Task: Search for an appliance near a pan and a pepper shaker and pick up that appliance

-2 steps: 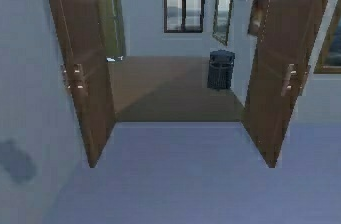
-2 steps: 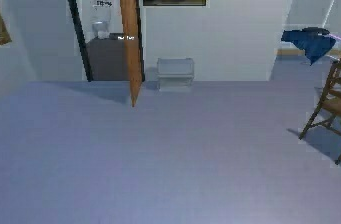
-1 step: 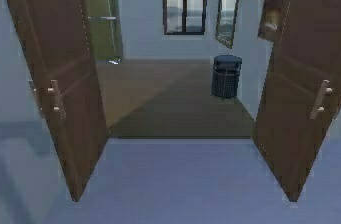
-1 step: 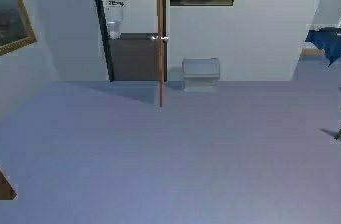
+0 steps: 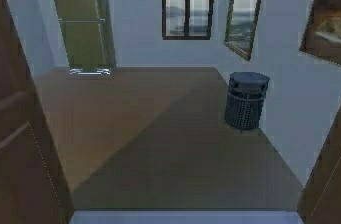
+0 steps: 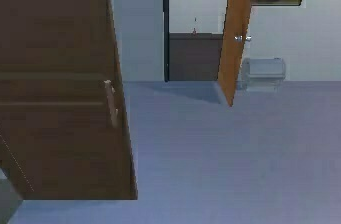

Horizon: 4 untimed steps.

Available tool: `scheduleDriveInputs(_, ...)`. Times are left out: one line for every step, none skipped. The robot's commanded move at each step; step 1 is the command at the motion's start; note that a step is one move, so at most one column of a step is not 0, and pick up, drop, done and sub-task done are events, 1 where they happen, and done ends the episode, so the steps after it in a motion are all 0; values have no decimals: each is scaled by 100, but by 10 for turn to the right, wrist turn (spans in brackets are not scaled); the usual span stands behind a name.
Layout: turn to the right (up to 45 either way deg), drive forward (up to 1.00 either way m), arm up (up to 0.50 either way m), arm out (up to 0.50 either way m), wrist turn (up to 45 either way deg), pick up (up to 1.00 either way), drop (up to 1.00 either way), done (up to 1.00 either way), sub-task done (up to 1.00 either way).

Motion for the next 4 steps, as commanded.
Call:
scheduleDriveInputs(0,100,0,0,0,0,0,0,0)
scheduleDriveInputs(30,0,0,0,0,0,0,0,0)
scheduleDriveInputs(0,35,0,0,0,0,0,0,0)
scheduleDriveInputs(-450,0,0,0,0,0,0,0,0)
